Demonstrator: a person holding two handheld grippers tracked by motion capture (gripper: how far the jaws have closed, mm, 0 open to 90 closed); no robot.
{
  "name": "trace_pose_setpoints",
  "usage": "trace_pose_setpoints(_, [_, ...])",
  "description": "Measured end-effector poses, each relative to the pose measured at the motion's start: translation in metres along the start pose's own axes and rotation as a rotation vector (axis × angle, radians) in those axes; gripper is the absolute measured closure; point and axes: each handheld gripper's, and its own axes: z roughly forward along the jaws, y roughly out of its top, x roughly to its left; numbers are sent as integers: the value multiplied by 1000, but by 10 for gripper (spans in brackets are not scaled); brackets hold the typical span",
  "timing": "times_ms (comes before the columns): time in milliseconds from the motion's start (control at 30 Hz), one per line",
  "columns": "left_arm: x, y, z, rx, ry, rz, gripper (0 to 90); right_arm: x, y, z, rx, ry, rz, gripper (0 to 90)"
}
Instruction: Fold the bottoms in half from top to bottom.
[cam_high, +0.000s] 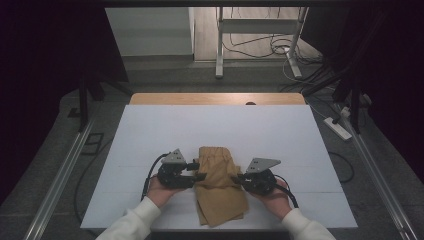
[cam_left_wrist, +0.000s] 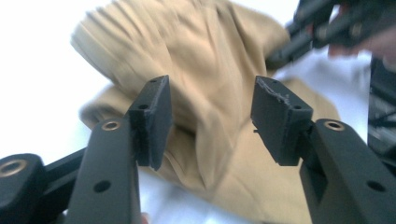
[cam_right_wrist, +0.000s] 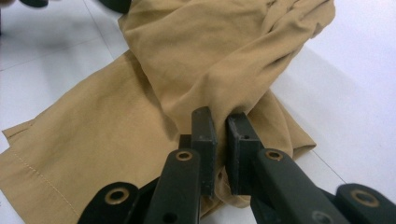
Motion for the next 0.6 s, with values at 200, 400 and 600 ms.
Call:
trace_pose_setpoints(200, [18,17,10,5,53,-70,375,0,0,0,0,2,-5,829])
trace_pose_setpoints(400, [37,28,28,75,68,-125,297,1,0,0,1,2,-9,830])
trace_pose_setpoints(600, [45,27,40,121,-7,-152,330,2,-1,0,0,-2,-18,829])
